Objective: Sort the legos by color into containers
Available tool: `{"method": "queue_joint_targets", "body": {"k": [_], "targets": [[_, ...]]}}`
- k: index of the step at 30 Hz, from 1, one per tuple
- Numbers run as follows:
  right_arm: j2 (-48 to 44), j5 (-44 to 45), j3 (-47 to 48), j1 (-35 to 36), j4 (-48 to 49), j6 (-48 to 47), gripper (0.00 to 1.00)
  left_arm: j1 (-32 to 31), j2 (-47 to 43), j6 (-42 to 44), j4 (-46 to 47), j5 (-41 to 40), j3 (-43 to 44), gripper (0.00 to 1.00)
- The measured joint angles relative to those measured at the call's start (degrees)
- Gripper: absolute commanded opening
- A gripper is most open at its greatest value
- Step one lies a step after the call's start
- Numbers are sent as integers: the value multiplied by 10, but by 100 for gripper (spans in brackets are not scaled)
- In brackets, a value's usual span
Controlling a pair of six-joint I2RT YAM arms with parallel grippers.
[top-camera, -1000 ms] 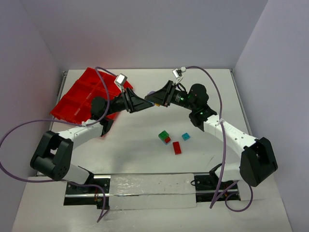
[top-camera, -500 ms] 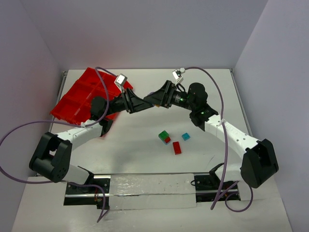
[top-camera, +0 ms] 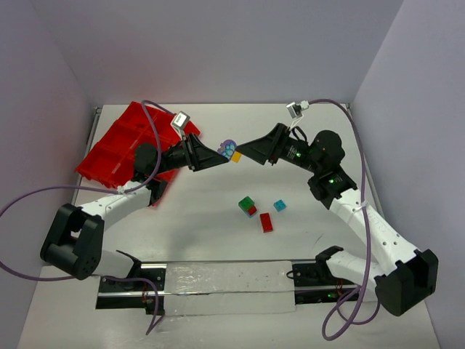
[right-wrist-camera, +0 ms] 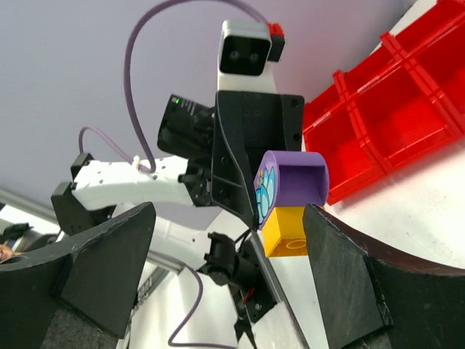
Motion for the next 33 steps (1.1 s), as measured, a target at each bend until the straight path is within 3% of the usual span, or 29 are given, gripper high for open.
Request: {"method": "queue_joint_targets", "body": {"k": [8, 16, 21, 24, 28, 33], "targets": [[39, -24, -33, 0, 13, -2, 88, 0, 0, 5, -13, 8, 0, 0], [69, -70, -55, 0, 63, 7, 49, 0, 0, 12, -19, 14, 1, 0], [69, -84, -58, 0, 85, 14, 44, 0, 2, 5, -9, 18, 1, 0], [69, -87, -59, 0, 92, 18, 35, 1, 3, 2, -3, 19, 3, 0], [69, -88, -59, 0, 96, 20, 2, 4, 4, 2, -1, 25, 6, 0], [69, -87, -63, 1, 102, 21, 0, 13, 4, 0, 0, 43, 7, 0]]}}
